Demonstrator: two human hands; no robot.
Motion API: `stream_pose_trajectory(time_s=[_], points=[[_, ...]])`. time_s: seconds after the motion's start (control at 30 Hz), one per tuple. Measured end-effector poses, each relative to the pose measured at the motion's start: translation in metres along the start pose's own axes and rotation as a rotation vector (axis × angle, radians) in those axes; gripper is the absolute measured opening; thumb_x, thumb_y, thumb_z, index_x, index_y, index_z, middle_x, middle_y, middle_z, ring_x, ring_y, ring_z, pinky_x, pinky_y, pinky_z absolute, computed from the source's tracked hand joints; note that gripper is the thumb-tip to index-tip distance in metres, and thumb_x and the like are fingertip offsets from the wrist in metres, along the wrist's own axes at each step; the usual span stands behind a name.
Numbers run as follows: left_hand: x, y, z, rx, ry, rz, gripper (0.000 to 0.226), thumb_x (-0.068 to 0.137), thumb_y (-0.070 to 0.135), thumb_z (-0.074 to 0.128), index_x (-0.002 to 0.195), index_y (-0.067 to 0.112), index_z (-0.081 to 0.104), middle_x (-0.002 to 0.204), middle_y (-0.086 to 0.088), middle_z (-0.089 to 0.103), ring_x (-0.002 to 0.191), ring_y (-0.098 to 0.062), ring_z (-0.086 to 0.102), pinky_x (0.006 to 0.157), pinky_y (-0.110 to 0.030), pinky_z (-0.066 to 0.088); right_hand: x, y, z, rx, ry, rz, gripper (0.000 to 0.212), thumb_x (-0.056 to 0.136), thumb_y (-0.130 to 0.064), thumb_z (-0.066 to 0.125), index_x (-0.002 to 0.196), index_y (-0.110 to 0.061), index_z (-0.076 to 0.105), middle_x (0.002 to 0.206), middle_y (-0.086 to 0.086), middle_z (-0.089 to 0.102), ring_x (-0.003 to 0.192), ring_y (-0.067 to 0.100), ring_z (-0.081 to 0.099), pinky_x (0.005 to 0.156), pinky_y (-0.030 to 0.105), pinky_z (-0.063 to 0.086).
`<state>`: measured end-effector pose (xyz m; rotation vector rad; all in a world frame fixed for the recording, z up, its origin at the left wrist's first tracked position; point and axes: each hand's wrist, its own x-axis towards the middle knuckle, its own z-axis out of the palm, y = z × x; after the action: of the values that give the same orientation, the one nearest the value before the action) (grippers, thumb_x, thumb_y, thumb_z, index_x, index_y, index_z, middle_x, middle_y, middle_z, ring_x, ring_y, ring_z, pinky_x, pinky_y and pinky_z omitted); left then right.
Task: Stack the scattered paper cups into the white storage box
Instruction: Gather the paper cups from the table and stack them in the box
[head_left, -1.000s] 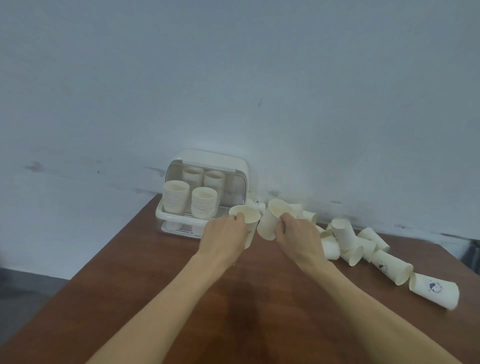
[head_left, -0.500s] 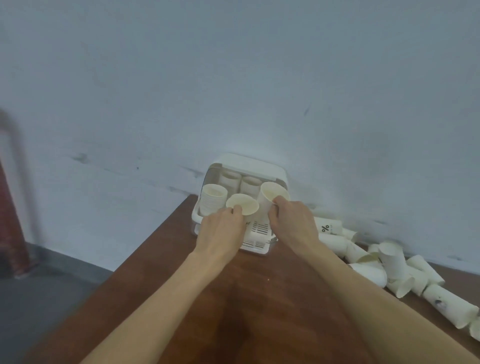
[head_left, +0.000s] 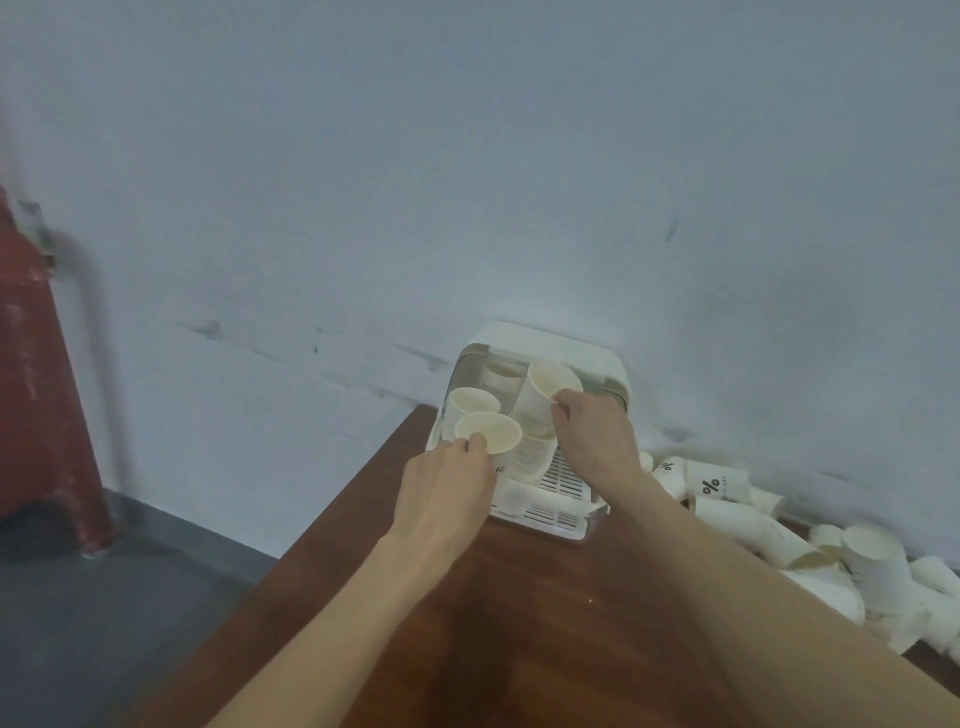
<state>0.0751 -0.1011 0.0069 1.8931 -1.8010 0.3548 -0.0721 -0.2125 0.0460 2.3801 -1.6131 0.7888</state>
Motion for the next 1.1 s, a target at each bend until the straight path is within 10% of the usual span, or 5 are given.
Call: stream_pose_trajectory(time_s=[0.57,1.1], points=[[0.039,-0.010,-0.014,-0.006,0.131,-0.010,0.019,0.101,0.023,0.034,0.103,0.014,0.051,0.099,-0.004,0.064,0.088,-0.029,0.060,0.060,-0.034,0.031,-0.010,0.000,0.035,-0.178,-0.311,-0.057,0.013,0.082,0.000,0.037,0.086,-0.012,0.038,0.085,0.017,0.058,0.074,0.034,0.048,0.057,0.036,0.031],[0.092,-0.030,0.021,0.059,0.098,0.034,0.018,0.101,0.016,0.039,0.113,0.012,0.051,0.108,-0.005,0.060,0.100,-0.026,0.053,0.061,-0.033,0.032,-0.011,0.003,0.038,-0.144,-0.268,-0.087,0.010,0.095,-0.008,0.034,0.088,-0.013,0.041,0.089,0.017,0.061,0.080,0.038,0.058,0.059,0.036,0.036]])
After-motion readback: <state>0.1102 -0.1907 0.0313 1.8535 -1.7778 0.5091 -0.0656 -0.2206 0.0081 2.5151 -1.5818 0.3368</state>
